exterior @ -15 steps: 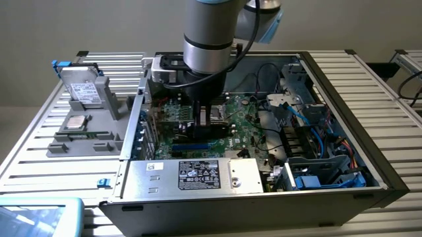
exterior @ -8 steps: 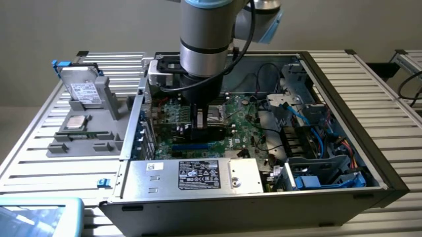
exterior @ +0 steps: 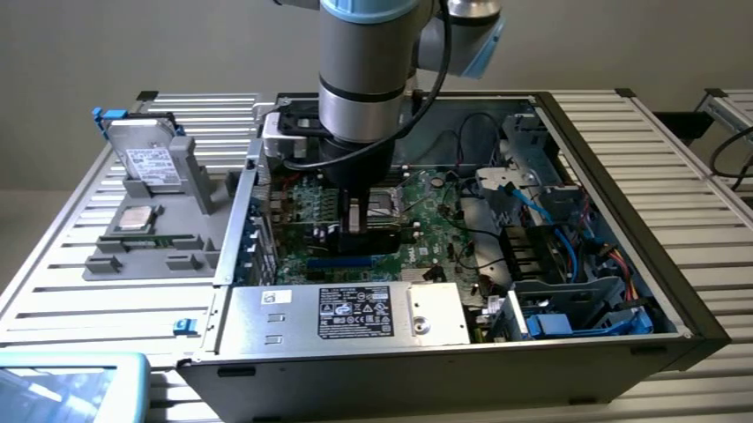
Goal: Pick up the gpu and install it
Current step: 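Insert the gpu into the slot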
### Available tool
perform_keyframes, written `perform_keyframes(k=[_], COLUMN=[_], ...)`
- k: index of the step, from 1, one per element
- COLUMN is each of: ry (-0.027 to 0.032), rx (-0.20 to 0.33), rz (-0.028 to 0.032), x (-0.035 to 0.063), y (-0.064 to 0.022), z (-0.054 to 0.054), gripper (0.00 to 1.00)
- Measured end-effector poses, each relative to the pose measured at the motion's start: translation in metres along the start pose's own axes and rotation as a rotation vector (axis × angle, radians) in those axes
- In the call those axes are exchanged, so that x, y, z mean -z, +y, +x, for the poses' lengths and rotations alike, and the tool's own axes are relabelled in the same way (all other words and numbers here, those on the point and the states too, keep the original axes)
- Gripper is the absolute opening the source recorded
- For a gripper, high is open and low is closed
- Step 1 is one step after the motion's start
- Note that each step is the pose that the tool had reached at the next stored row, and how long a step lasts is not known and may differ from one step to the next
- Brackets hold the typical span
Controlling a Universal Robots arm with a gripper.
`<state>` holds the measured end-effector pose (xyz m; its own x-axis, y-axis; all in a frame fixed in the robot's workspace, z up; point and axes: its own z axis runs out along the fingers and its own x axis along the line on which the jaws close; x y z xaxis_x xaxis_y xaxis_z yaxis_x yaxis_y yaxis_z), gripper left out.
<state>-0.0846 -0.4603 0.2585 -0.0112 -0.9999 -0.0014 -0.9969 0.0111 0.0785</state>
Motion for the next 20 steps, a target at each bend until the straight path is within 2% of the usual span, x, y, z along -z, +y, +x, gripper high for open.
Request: perform_keyframes(k=[20], ry=[-0.0023], rx=[-0.002], rz=[-0.0003], x=[-0.0062], y=[0.0005], z=[-0.0022], gripper=[0.28])
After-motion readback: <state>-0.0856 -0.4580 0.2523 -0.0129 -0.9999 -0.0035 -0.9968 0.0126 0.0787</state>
